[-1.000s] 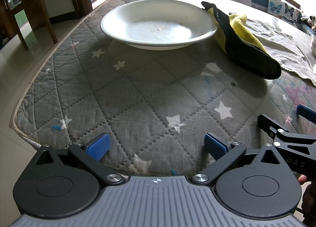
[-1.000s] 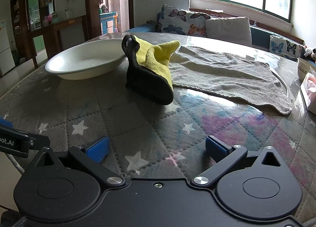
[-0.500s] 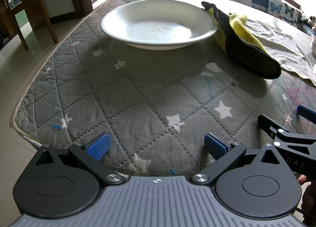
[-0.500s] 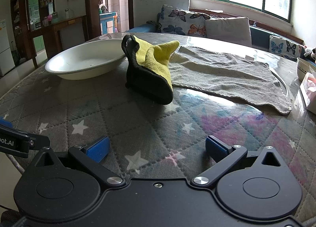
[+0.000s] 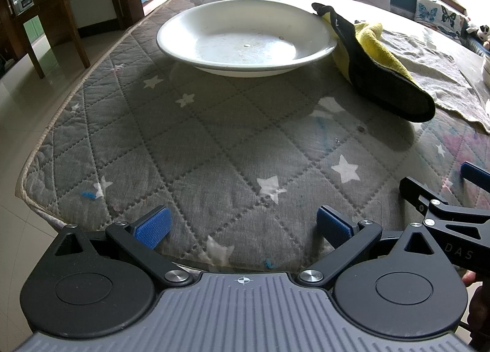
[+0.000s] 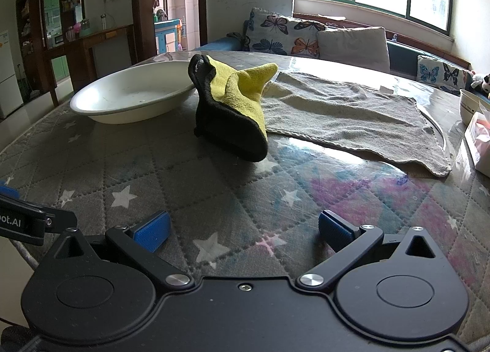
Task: Clean bowl
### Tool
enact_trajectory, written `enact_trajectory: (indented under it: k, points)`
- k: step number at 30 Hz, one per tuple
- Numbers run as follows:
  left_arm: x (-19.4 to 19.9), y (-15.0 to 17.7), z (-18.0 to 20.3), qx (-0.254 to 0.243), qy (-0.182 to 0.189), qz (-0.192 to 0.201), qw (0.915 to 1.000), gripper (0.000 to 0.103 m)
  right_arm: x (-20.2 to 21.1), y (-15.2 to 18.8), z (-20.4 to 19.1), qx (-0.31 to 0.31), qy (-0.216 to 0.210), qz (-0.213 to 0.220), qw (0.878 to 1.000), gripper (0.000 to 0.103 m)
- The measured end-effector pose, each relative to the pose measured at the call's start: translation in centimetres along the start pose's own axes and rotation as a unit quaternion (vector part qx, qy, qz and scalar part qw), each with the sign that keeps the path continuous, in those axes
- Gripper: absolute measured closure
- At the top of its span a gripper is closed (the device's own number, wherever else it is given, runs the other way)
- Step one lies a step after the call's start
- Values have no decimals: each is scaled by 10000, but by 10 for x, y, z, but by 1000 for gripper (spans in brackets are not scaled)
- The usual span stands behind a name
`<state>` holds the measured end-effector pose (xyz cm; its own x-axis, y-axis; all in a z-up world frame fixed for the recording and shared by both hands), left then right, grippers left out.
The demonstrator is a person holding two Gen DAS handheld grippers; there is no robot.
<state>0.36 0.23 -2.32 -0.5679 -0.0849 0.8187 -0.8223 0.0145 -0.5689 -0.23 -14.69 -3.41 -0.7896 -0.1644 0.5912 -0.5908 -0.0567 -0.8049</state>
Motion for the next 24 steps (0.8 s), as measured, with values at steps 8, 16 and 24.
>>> enact_trajectory:
  k: [8, 16, 24]
  points:
    - [1, 0, 0, 2, -3, 0, 10000, 1, 1, 0, -3, 1, 1, 2, 10000, 0]
    - [1, 1, 0, -2, 2, 4, 10000, 1, 2, 0, -7, 1, 2, 5, 10000, 0]
    - [1, 1, 0, 0, -2, 6, 10000, 1, 2, 0, -10, 2, 3, 7, 10000, 0]
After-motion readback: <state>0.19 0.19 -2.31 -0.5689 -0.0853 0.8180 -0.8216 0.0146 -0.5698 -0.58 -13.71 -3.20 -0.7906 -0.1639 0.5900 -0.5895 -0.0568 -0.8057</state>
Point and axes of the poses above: each gripper's, at about its wrist camera, not at the fingertips, and x roughly against the way its jaws point, z to its right, y to its underside, the point moved 3 cm from there along -x, roughly the way its jaws point, and after that the axes turned 4 degrees about -y, right-handed, at the moved point
